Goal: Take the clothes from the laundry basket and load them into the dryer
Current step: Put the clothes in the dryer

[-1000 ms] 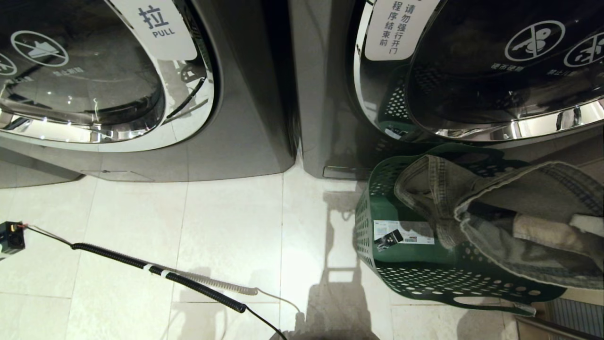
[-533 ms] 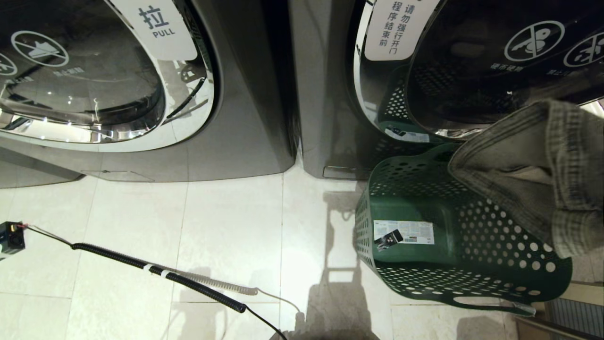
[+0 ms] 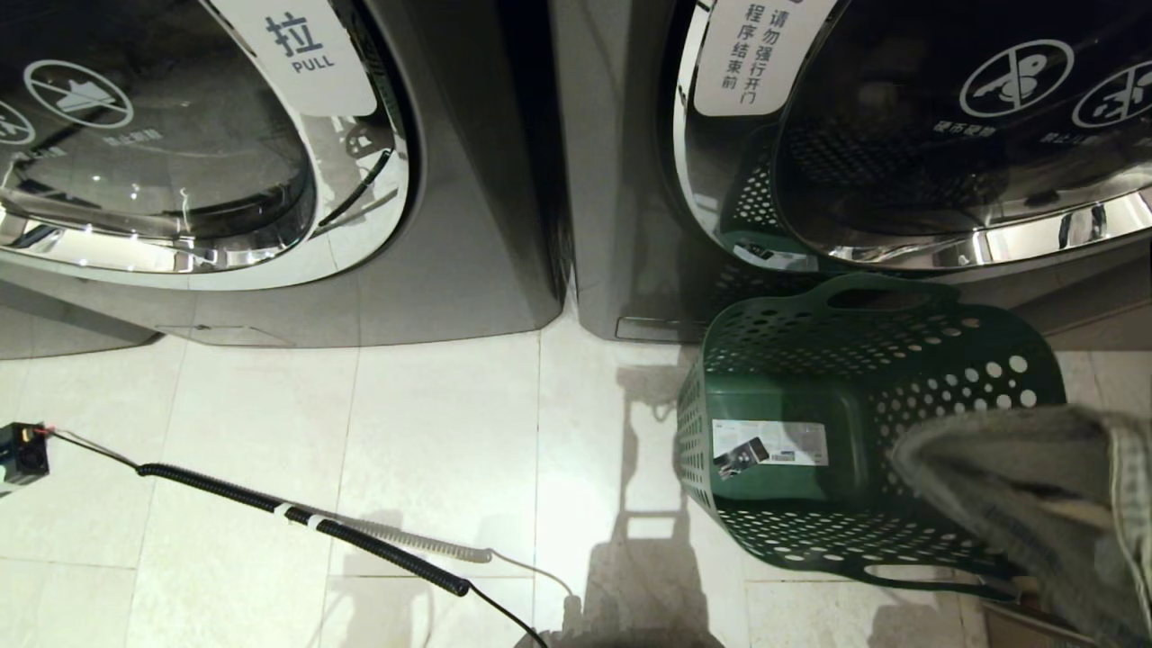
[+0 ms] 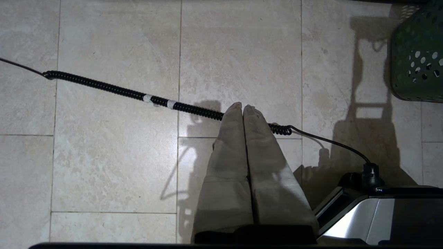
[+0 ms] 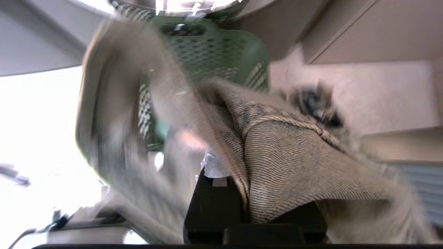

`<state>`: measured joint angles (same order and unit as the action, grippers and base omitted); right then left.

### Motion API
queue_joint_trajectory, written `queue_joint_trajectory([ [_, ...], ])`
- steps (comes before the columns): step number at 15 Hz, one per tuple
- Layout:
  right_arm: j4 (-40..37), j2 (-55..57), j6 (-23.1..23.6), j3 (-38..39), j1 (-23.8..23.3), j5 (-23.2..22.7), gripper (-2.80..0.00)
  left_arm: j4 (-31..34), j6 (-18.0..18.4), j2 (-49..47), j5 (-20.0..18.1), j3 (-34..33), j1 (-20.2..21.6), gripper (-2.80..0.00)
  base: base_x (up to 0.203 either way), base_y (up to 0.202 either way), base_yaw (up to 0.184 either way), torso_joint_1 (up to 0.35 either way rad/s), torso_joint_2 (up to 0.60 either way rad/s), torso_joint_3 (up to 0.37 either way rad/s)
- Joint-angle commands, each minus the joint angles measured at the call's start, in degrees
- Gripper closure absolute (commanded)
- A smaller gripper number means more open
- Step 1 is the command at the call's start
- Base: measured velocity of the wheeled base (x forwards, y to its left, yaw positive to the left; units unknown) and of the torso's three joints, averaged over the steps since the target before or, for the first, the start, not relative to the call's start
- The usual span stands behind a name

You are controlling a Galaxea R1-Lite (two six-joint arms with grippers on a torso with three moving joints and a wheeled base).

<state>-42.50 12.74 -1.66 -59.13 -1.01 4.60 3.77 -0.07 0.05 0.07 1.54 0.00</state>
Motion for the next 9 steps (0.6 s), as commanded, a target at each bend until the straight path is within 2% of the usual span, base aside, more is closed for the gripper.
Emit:
queue_joint_trajectory([
  [1, 3.5, -2.0, 0.7, 0.8, 0.0, 1.6, 0.00, 0.0, 0.0, 0.0, 0.0, 0.0, 0.0, 0.00, 0.000, 0.000, 0.000, 0.000, 0.00, 0.000],
  [4, 3.2, -3.8, -0.2, 2.7, 0.1, 1.8, 0.00, 0.0, 0.0, 0.0, 0.0, 0.0, 0.0, 0.00, 0.000, 0.000, 0.000, 0.000, 0.00, 0.000],
  [9, 3.2, -3.6, 2.6, 0.4, 0.4, 1.3, 0.00, 0.0, 0.0, 0.0, 0.0, 0.0, 0.0, 0.00, 0.000, 0.000, 0.000, 0.000, 0.00, 0.000],
])
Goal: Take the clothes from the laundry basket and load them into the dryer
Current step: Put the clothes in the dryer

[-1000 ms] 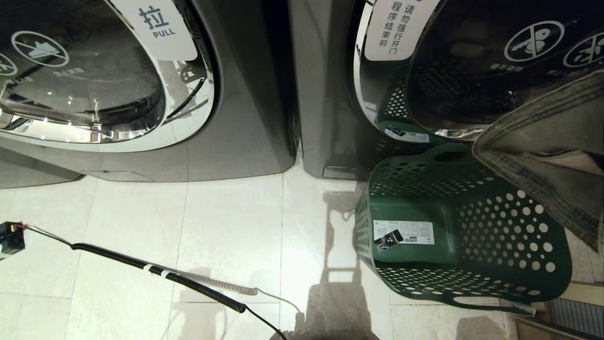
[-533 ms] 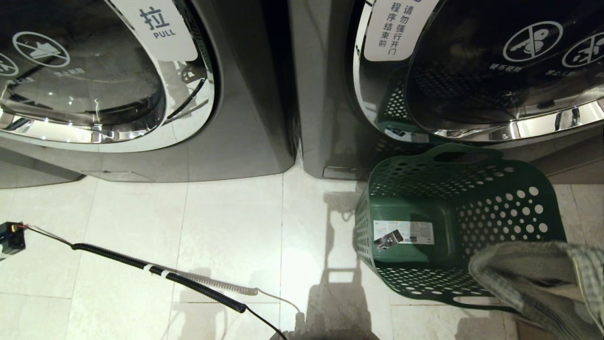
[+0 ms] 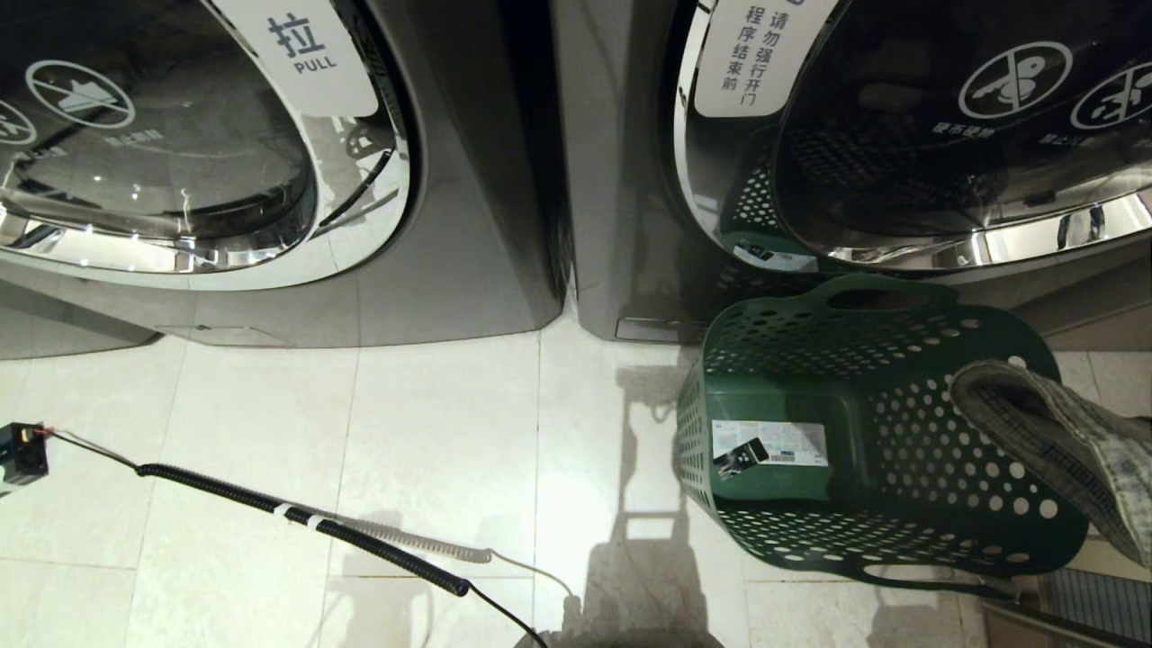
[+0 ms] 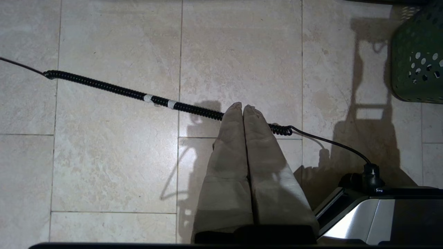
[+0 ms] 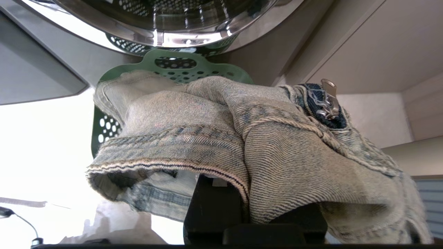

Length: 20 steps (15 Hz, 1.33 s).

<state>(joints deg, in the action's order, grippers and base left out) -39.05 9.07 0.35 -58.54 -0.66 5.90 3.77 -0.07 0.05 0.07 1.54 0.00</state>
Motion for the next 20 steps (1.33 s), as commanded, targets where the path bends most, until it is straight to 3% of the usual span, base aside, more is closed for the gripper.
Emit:
queue_joint_trajectory([
  [1, -0.2, -0.1, 0.9, -0.5, 0.0, 0.0, 0.00, 0.0, 0.0, 0.0, 0.0, 0.0, 0.0, 0.00, 0.000, 0.000, 0.000, 0.000, 0.00, 0.000],
  [4, 0.0, 1.5, 2.8, -3.5, 0.0, -0.2, 0.00, 0.0, 0.0, 0.0, 0.0, 0.0, 0.0, 0.00, 0.000, 0.000, 0.000, 0.000, 0.00, 0.000],
  [7, -0.1, 1.2, 3.6, -1.5, 0.0, 0.1, 0.00, 0.0, 0.0, 0.0, 0.0, 0.0, 0.0, 0.00, 0.000, 0.000, 0.000, 0.000, 0.00, 0.000],
  [14, -0.2, -8.1, 4.0, 15.4, 0.2, -0.7, 0.00, 0.0, 0.0, 0.0, 0.0, 0.0, 0.0, 0.00, 0.000, 0.000, 0.000, 0.000, 0.00, 0.000],
  [20, 0.0, -9.2, 4.3, 25.8, 0.4, 2.6, 0.00, -0.1, -0.1, 0.0, 0.0, 0.0, 0.0, 0.00, 0.000, 0.000, 0.000, 0.000, 0.00, 0.000],
])
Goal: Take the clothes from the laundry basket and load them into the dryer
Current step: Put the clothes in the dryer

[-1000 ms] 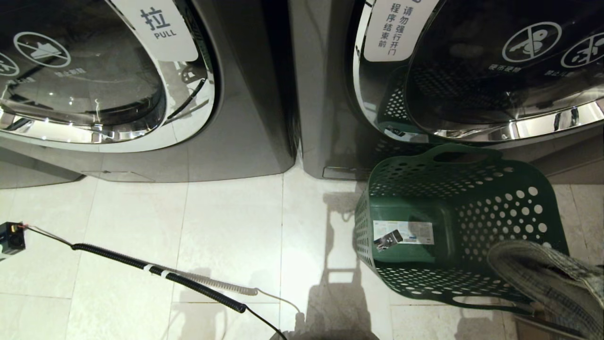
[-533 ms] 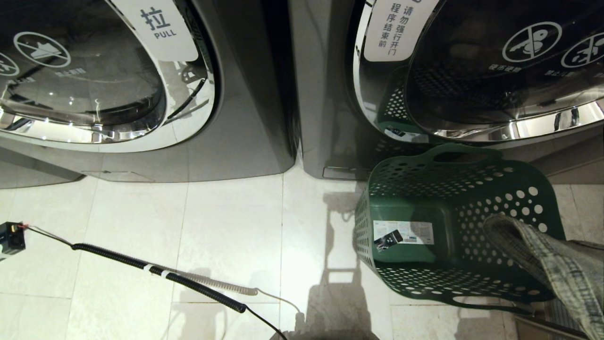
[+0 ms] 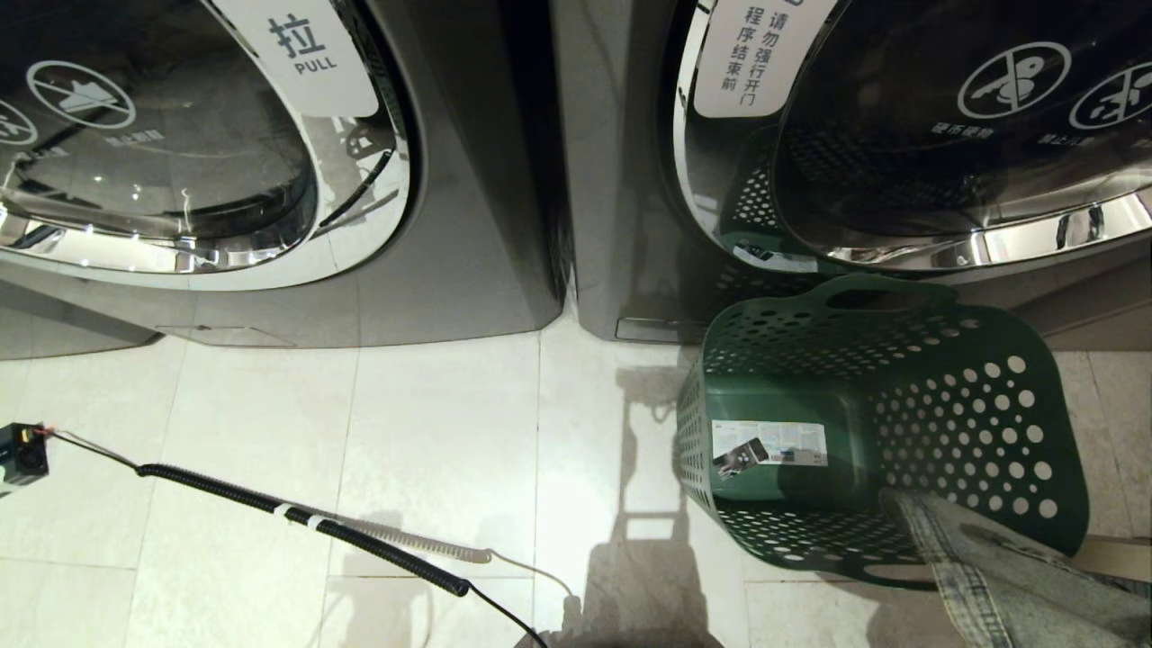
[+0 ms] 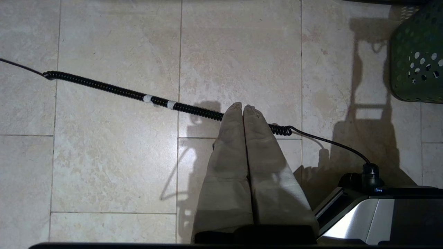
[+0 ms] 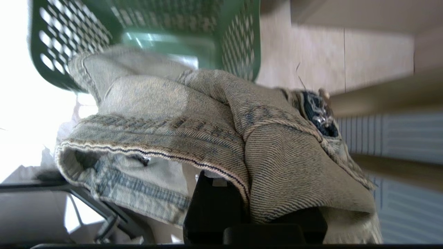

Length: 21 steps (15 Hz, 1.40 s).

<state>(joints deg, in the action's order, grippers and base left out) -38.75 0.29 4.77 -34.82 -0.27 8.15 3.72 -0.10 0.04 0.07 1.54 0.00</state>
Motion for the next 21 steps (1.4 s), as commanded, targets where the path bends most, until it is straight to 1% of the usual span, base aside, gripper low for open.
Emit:
queue_joint_trajectory([
  [1, -0.3, -0.4, -0.3, 4.4, 0.0, 0.4, 0.00, 0.0, -0.1, 0.0, 0.0, 0.0, 0.0, 0.00, 0.000, 0.000, 0.000, 0.000, 0.00, 0.000],
  [4, 0.7, -0.4, -0.5, 9.3, 0.0, 0.1, 0.00, 0.1, -0.1, 0.0, 0.0, 0.0, 0.0, 0.00, 0.000, 0.000, 0.000, -0.001, 0.00, 0.014],
  [7, 6.9, -0.4, -0.3, 14.5, 0.0, -1.3, 0.00, 0.0, -0.1, 0.0, 0.0, 0.0, 0.0, 0.00, 0.000, 0.000, 0.000, 0.001, 0.00, 0.154],
  [11, 9.4, -0.4, -0.7, 18.5, 0.0, -1.5, 0.00, 0.1, 0.0, 0.0, 0.0, 0.0, 0.0, 0.00, 0.000, 0.000, 0.000, 0.001, 0.00, 0.197],
  [13, 13.6, -0.4, -0.5, 21.7, 0.1, -1.6, 0.00, 0.0, 0.0, 0.0, 0.0, 0.0, 0.0, 0.00, 0.000, 0.000, 0.000, 0.002, 0.00, 0.206],
  [14, 14.2, -0.4, -0.3, 22.8, 0.0, -2.1, 0.00, 0.1, 0.1, 0.0, 0.0, 0.0, 0.0, 0.00, 0.000, 0.000, 0.000, -0.002, 0.00, 0.194],
  [16, 14.5, -0.4, -0.5, 24.5, 0.1, -3.7, 0.00, 0.1, 0.1, 0.0, 0.0, 0.0, 0.0, 0.00, 0.000, 0.000, 0.000, 0.006, 0.00, 0.201],
  [18, 15.2, -0.4, -0.6, 25.5, 0.1, -6.6, 0.00, 0.0, 0.0, 0.0, 0.0, 0.0, 0.0, 0.00, 0.000, 0.000, 0.000, 0.001, 0.00, 0.200],
  [21, 15.2, -0.4, -0.3, 25.6, 0.1, -6.8, 0.00, 0.1, 0.0, 0.0, 0.0, 0.0, 0.0, 0.00, 0.000, 0.000, 0.000, 0.004, 0.00, 0.206],
])
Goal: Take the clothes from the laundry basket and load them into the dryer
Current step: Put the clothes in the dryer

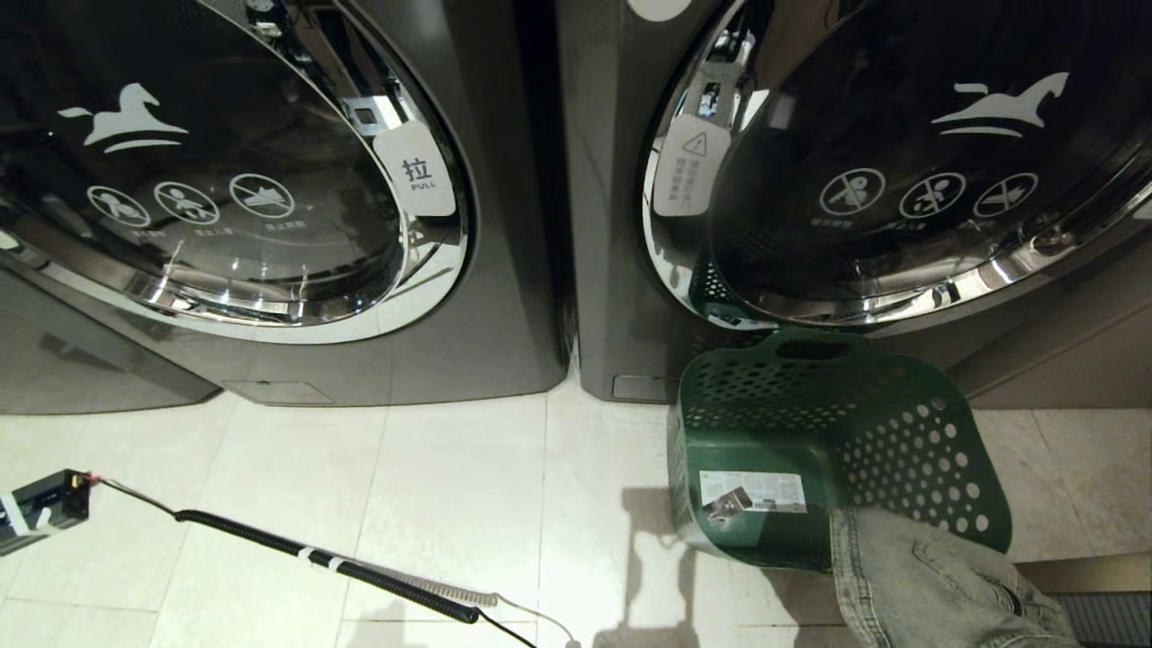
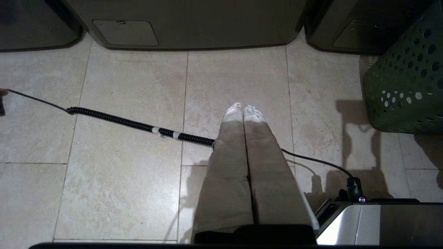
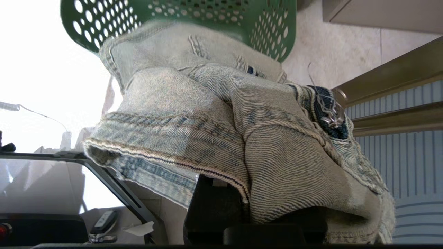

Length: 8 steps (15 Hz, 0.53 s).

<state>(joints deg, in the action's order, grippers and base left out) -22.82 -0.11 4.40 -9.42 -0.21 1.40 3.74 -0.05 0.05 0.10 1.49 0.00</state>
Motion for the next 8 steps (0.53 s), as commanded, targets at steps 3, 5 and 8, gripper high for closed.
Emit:
queue_joint_trajectory([
  [3, -0.6, 0.0, 0.1, 0.2, -0.1, -0.2, 0.00, 0.0, 0.0, 0.0, 0.0, 0.0, 0.0, 0.00, 0.000, 0.000, 0.000, 0.002, 0.00, 0.203],
  [5, -0.6, 0.0, -0.4, 0.2, 0.0, 0.0, 0.00, 0.0, 0.0, 0.0, 0.0, 0.0, 0.0, 0.00, 0.000, 0.000, 0.000, 0.003, 0.00, 0.204],
  [8, -0.6, 0.0, -0.4, 0.2, -0.1, 0.0, 0.00, 0.0, 0.0, 0.0, 0.0, 0.0, 0.0, 0.00, 0.000, 0.000, 0.000, 0.004, 0.00, 0.204],
])
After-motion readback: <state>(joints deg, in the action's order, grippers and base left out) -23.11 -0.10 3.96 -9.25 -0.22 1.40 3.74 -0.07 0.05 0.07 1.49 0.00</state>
